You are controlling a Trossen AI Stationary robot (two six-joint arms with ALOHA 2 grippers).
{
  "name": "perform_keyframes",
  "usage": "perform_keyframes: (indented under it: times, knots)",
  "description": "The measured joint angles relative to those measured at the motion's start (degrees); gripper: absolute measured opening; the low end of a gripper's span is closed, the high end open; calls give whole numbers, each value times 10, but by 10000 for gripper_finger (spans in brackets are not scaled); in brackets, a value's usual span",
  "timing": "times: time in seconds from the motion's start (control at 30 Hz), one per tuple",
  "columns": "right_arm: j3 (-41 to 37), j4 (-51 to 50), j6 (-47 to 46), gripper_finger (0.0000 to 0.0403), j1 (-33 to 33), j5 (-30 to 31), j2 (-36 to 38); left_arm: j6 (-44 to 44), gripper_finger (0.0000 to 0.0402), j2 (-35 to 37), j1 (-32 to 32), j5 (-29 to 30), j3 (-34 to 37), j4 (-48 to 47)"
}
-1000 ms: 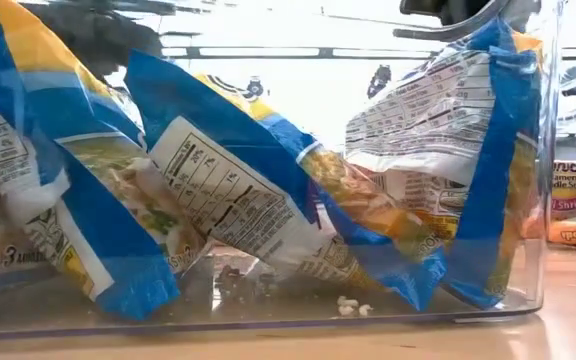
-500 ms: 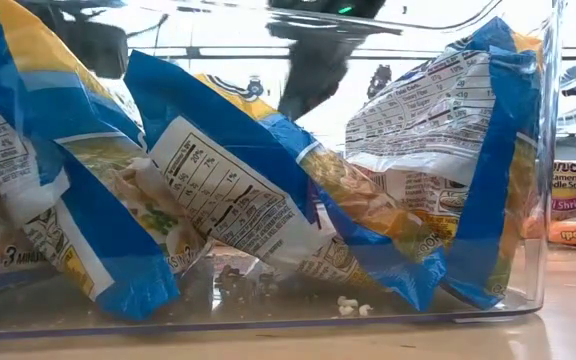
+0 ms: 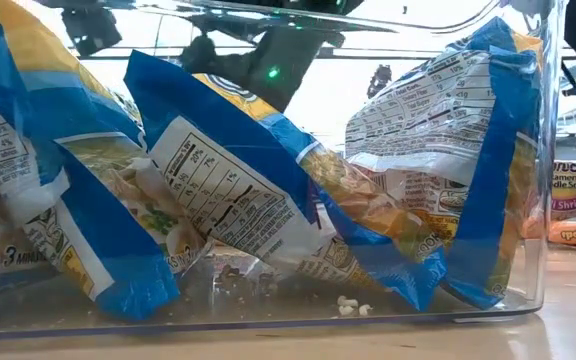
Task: Sort Maruchan noodles
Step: Put the green noodle pack into the top right transparent bin
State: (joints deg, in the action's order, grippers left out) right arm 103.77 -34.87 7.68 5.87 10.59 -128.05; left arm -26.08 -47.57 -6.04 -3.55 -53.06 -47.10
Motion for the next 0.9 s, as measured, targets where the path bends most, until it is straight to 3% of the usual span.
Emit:
perform_keyframes:
  times: [0.27,0.37,0.5,0.63,0.77,0.9]
  knots:
    - [1,49,13,175,-1,-8,-42,-17,188,41,7,43,-25,-13]
    - [2,58,28,153,1,25,-48,-35,188,52,6,49,-25,-20]
    - [1,62,28,107,3,62,-49,-48,188,68,1,64,-25,-24]
    - [1,60,5,33,-5,60,-42,-48,188,78,-7,86,-25,-26]
    - [22,20,-47,10,-29,-1,-3,-45,188,83,-10,97,-25,-29]
    - [38,-28,-106,6,-78,-149,78,-24,188,79,-10,100,-25,-50]
